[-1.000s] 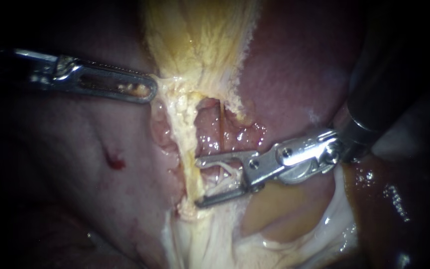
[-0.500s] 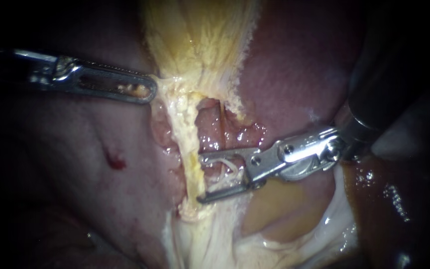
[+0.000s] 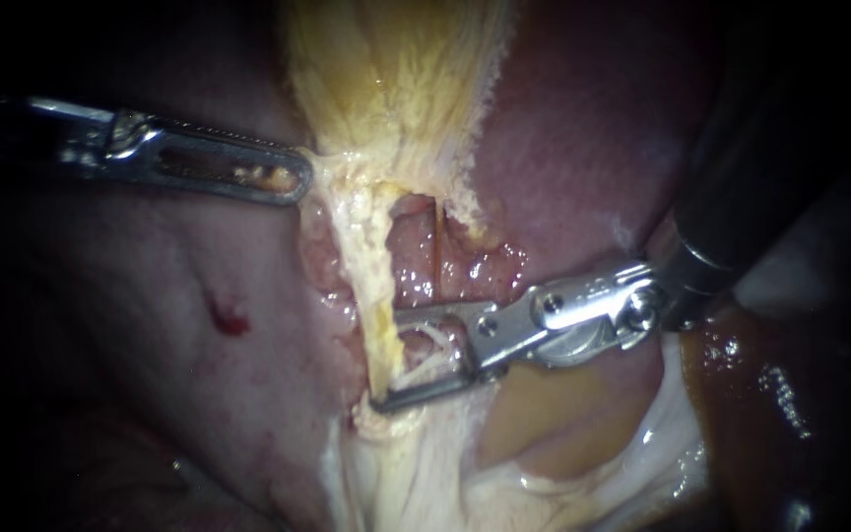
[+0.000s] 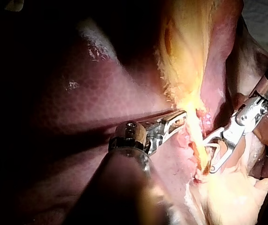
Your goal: Clipping first clip left tube
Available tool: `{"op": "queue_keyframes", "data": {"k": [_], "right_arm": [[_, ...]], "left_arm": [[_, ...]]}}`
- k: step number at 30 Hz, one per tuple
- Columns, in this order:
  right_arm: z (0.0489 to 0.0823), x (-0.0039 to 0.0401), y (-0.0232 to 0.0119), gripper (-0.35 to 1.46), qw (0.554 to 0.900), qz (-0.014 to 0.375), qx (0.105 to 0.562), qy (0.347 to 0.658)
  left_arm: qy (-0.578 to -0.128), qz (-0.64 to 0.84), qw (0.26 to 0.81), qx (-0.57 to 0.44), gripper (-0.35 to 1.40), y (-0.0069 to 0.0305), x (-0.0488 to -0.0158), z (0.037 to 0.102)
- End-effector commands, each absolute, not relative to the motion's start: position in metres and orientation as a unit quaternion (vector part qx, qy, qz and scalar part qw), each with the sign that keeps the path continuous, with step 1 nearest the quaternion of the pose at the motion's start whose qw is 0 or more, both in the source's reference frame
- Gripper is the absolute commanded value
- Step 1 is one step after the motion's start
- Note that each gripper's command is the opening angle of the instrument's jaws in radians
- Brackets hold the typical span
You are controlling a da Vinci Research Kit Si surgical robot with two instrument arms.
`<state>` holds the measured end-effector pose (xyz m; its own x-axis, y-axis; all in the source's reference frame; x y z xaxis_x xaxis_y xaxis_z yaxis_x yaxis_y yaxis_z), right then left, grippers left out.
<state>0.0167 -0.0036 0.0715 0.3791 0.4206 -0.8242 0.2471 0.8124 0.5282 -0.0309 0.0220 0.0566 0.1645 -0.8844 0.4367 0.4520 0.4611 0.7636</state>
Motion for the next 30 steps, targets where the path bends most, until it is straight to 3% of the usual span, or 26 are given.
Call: {"op": "queue_keyframes", "data": {"k": [1,10,21,30], "right_arm": [[0.0714,0.0169,-0.004,0.5,0.772,0.053,0.307,0.555],[0.0715,0.0193,-0.0057,0.5,0.76,0.039,0.326,0.562],[0.0719,0.0223,-0.0051,0.5,0.738,0.074,0.336,0.58],[0.0718,0.0221,-0.0052,0.5,0.737,0.076,0.338,0.581]], "left_arm": [[-0.453,-0.46,0.725,0.24,-0.35,0.022,-0.031,0.0566],[-0.453,-0.461,0.725,0.239,-0.35,0.0221,-0.0313,0.0567],[-0.453,-0.461,0.724,0.24,-0.35,0.0221,-0.0316,0.0566],[-0.453,-0.461,0.724,0.24,-0.35,0.0221,-0.0316,0.0566]]}}
